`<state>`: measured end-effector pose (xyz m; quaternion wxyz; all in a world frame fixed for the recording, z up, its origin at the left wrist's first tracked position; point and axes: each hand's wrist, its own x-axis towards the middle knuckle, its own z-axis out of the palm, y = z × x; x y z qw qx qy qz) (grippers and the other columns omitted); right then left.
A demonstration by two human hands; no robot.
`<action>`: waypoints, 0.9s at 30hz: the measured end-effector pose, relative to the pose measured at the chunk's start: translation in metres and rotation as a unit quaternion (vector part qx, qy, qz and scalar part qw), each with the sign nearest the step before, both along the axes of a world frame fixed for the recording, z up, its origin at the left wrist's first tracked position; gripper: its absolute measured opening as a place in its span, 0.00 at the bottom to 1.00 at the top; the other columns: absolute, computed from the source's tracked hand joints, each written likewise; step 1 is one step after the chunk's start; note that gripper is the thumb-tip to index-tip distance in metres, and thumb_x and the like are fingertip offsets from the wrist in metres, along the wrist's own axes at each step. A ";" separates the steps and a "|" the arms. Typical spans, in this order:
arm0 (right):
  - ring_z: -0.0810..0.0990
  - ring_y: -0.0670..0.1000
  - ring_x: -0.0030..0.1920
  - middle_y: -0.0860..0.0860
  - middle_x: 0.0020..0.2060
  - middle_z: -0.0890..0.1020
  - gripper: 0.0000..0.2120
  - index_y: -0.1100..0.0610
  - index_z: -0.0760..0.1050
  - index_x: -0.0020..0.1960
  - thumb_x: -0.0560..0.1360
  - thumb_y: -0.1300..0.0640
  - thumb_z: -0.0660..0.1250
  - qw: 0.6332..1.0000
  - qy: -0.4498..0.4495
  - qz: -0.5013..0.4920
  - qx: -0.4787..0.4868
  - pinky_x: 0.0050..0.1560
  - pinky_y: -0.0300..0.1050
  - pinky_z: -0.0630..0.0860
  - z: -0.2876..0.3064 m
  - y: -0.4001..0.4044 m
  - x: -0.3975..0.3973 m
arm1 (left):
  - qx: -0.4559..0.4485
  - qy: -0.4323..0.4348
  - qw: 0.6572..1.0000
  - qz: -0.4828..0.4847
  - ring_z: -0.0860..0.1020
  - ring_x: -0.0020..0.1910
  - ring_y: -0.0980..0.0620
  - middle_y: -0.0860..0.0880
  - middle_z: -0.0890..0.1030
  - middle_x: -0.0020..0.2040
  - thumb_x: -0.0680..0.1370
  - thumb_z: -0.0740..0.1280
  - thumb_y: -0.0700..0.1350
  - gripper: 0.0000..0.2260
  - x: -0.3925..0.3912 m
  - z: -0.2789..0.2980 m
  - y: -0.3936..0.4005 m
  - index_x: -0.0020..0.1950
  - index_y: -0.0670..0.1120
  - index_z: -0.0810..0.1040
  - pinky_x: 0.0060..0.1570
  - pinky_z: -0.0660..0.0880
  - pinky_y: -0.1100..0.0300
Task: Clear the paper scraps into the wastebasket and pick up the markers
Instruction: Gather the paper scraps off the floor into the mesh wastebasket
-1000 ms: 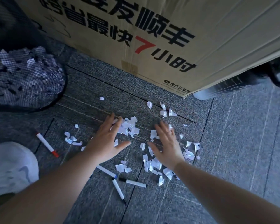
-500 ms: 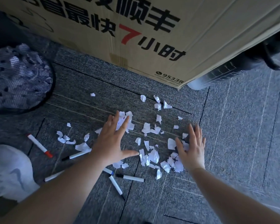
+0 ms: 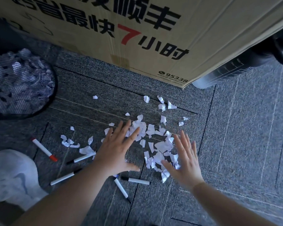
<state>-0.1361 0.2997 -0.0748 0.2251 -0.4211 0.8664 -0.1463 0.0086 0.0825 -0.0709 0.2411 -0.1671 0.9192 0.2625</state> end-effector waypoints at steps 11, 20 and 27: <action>0.51 0.56 0.75 0.55 0.75 0.55 0.47 0.48 0.43 0.76 0.68 0.24 0.54 0.969 0.093 0.189 0.132 0.69 0.66 0.50 -0.025 -0.005 0.005 | 0.000 -0.002 0.999 -0.039 0.29 0.72 0.49 0.52 0.23 0.71 0.63 0.71 0.66 0.57 0.030 -0.008 -0.009 0.69 0.61 0.26 0.69 0.32 0.49; 0.43 0.56 0.75 0.52 0.75 0.44 0.40 0.43 0.40 0.75 0.71 0.26 0.50 0.957 0.117 0.261 0.041 0.71 0.64 0.44 -0.023 -0.114 -0.003 | -0.058 0.093 0.991 0.078 0.59 0.72 0.39 0.39 0.55 0.75 0.58 0.79 0.56 0.53 0.021 -0.011 -0.010 0.76 0.46 0.54 0.64 0.65 0.42; 0.50 0.59 0.75 0.56 0.75 0.53 0.38 0.48 0.51 0.75 0.72 0.28 0.49 0.990 0.096 0.096 -0.046 0.71 0.68 0.44 -0.013 -0.107 -0.056 | -0.105 0.041 0.989 0.092 0.52 0.75 0.39 0.41 0.51 0.76 0.56 0.58 0.77 0.56 0.023 -0.009 -0.015 0.77 0.50 0.46 0.67 0.53 0.34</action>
